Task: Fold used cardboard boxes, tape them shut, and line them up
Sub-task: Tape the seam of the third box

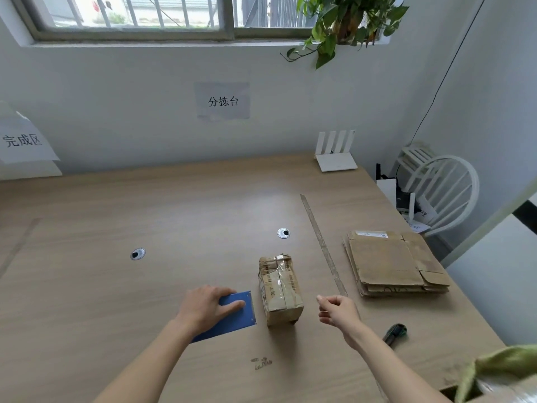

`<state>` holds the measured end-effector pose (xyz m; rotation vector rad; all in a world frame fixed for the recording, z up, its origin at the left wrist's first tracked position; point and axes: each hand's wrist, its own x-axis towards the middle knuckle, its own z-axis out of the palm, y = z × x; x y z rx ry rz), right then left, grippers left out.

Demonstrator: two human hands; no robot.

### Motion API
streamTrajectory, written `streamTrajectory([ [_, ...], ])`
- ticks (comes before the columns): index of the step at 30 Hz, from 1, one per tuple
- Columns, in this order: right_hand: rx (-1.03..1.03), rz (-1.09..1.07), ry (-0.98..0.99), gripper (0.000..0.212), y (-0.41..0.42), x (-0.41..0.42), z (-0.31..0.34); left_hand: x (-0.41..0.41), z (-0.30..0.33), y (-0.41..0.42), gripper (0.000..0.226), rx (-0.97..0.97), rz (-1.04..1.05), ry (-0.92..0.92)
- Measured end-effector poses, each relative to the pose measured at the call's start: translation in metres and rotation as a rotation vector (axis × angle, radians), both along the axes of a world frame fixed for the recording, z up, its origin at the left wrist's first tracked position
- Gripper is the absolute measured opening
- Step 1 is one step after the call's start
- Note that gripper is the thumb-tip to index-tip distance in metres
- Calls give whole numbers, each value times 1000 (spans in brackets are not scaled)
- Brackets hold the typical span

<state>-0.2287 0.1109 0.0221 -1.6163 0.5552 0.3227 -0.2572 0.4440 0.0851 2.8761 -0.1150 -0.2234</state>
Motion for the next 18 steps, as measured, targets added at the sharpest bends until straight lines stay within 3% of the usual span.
streamTrajectory([
  [18, -177, 63, 134, 25, 10, 19, -64, 6, -49, -2, 43, 7, 112, 119],
])
